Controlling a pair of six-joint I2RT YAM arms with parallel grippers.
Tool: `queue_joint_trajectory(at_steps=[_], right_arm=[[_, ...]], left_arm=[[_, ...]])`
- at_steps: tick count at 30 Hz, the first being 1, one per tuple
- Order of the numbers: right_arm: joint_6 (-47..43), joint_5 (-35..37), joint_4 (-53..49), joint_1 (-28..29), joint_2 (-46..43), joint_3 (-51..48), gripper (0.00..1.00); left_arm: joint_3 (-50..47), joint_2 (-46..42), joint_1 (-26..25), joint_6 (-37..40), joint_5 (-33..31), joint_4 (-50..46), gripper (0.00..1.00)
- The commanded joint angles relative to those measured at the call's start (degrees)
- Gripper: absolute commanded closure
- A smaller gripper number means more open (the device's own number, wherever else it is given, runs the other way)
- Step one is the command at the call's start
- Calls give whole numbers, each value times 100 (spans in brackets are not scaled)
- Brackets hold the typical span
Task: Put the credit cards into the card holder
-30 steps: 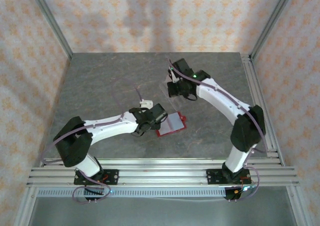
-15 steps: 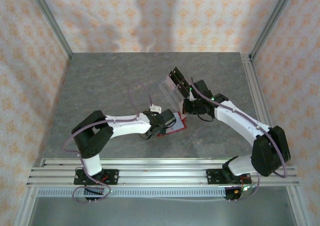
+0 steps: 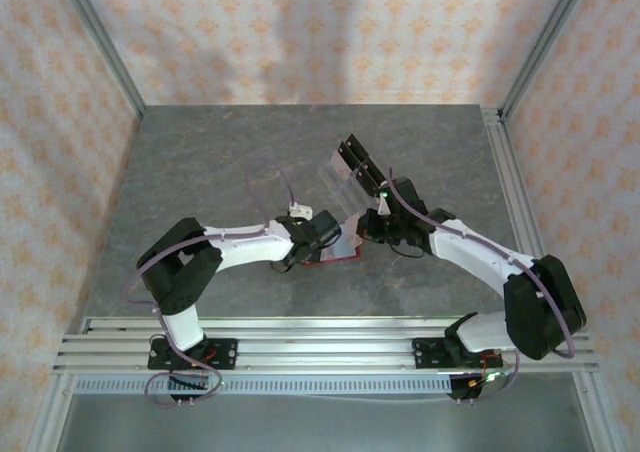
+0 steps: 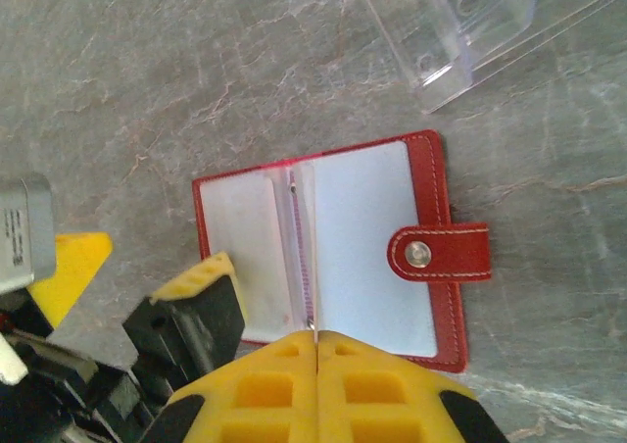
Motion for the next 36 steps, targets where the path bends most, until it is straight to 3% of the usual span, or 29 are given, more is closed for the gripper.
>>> queue_joint_trajectory(at_steps=[1, 13, 36], right_arm=[[390, -251, 762, 82, -128, -232, 100], [543, -243, 2352, 357, 177, -809, 100], [428, -968, 4262, 313, 1244, -1304, 100]], left_arm=[[-213, -69, 136, 379, -62, -249, 0], [-257, -536, 366, 51, 581, 185, 1], [-660, -250, 470, -153, 424, 89, 0]])
